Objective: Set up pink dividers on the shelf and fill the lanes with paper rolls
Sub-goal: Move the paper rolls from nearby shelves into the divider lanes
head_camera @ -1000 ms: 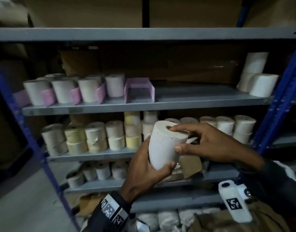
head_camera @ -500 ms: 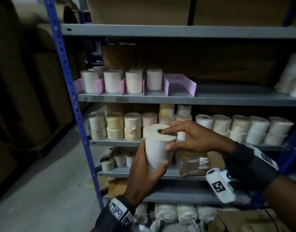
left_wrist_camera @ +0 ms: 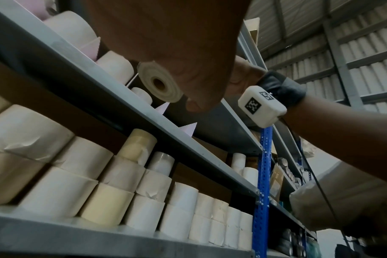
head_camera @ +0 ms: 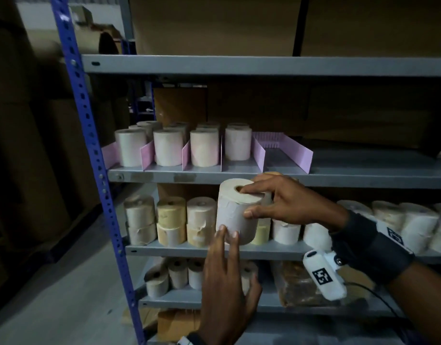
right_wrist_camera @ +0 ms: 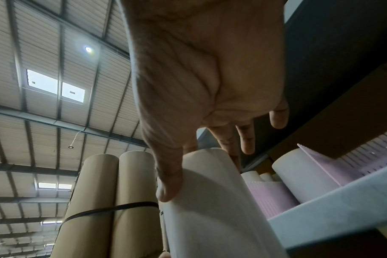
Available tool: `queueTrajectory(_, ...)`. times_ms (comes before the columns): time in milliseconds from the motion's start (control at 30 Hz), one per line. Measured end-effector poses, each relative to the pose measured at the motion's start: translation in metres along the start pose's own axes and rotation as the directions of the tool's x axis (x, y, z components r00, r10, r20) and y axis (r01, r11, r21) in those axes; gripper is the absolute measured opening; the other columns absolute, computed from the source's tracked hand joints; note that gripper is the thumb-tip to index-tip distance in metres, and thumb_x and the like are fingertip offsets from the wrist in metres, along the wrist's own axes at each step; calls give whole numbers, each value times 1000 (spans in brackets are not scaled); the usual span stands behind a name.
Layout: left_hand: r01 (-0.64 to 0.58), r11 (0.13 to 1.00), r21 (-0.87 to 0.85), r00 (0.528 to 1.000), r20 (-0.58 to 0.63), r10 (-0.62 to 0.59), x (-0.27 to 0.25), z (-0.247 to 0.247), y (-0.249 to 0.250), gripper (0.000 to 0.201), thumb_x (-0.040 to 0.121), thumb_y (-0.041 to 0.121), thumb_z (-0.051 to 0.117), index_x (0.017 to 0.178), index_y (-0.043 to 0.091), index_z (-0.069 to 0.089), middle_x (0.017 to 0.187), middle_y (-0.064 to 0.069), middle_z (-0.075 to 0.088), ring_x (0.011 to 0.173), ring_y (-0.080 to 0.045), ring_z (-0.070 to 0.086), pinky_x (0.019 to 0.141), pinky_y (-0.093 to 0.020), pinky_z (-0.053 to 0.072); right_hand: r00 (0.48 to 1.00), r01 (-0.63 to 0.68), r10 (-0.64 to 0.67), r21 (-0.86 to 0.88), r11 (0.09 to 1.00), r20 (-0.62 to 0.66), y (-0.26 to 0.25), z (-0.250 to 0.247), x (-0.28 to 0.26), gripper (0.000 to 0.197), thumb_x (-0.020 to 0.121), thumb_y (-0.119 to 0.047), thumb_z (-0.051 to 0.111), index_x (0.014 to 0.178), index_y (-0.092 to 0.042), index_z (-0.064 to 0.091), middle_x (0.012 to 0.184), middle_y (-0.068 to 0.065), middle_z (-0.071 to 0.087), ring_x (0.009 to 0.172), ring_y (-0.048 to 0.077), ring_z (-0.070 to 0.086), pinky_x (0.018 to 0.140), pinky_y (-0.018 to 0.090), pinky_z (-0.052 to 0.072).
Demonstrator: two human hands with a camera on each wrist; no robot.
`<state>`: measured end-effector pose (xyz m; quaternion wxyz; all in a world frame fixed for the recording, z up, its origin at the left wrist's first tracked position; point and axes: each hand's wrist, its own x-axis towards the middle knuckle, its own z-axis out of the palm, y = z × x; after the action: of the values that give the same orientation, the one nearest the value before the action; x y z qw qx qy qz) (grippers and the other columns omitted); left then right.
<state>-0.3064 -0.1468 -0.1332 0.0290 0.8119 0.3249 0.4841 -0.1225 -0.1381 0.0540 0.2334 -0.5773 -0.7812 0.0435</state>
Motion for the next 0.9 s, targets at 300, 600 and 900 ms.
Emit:
queueTrajectory(300, -53, 994, 95, 998, 20, 51, 77, 50, -25, 94, 84, 33, 72, 161, 3, 28, 171, -17, 18, 155, -38, 28, 111, -59, 45, 993, 20, -25, -44, 999, -114, 43, -33, 60, 63, 65, -79, 61, 123, -57, 52, 106, -46, 49, 114, -12, 40, 93, 12, 32)
queueTrajectory(600, 0, 988, 157, 1000, -11, 1, 145, 76, -35, 92, 85, 34, 67, 160, -2, 29, 169, -22, 22, 154, -39, 27, 111, -61, 44, 982, 69, -74, -38, 997, -172, 75, -52, 113, 58, 73, -58, 70, 126, -34, 63, 109, -38, 46, 105, -31, 38, 87, -1, 33)
queueTrajectory(900, 27, 979, 204, 994, 97, -48, 166, 89, -45, 90, 80, 35, 71, 159, 7, 38, 167, -27, 23, 148, -47, 38, 110, -62, 45, 997, -3, 5, 32, 999, -76, 101, -46, 139, 60, 80, -46, 73, 133, -22, 60, 136, -6, 59, 118, -1, 52, 96, 17, 44)
